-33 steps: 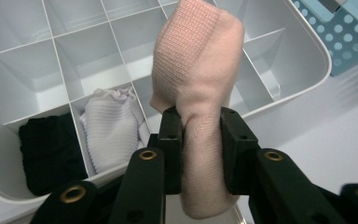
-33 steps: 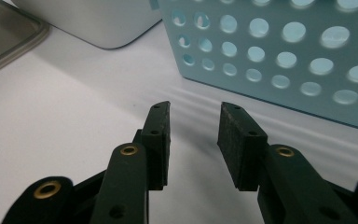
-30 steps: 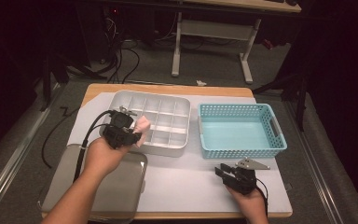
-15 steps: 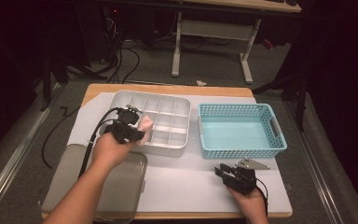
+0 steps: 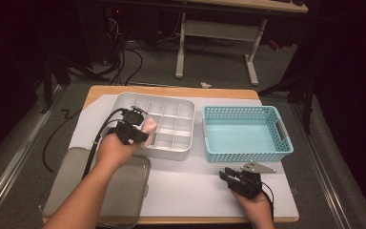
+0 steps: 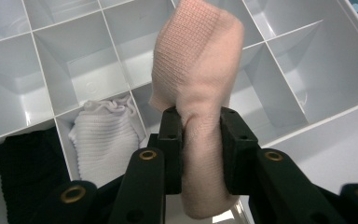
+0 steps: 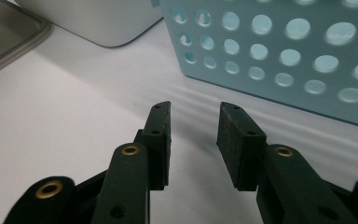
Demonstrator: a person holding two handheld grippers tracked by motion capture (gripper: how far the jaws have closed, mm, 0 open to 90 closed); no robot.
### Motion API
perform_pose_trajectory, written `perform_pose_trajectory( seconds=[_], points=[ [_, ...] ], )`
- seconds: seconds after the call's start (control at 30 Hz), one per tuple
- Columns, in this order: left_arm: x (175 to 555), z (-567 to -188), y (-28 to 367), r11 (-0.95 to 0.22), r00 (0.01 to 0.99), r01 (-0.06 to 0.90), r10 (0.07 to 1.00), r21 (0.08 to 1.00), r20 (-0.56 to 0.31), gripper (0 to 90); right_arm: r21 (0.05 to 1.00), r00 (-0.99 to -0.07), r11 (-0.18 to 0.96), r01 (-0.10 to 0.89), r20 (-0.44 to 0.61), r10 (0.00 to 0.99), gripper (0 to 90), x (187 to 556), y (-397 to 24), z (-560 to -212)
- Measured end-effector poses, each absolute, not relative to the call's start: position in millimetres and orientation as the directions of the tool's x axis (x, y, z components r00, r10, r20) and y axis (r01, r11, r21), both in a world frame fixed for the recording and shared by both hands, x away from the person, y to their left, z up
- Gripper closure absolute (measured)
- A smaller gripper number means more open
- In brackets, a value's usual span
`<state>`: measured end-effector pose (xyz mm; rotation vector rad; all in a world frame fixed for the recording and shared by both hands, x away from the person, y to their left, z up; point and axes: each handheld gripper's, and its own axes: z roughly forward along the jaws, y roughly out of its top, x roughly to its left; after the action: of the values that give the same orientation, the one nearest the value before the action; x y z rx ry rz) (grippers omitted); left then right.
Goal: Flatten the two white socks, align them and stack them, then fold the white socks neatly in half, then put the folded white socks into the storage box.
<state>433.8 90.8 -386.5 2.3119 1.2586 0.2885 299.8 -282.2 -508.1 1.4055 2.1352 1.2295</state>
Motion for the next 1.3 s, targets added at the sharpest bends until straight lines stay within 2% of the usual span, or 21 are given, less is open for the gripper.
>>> perform_pose_trajectory(
  seconds=[0.67, 1.3],
  points=[
    [445, -394, 89, -0.461, 0.547, 0.749, 0.835, 0.476, -0.053, 72.6, 0.783, -0.473, 0.158, 0.602, 0.190, 0.861, 65.3, 300, -282, -508],
    [462, -426, 75, -0.495, 0.540, 0.799, 0.841, 0.341, -0.045, 73.4, 0.782, -0.477, 0.163, 0.602, 0.188, 0.859, 65.4, 301, -281, -508]
  ],
)
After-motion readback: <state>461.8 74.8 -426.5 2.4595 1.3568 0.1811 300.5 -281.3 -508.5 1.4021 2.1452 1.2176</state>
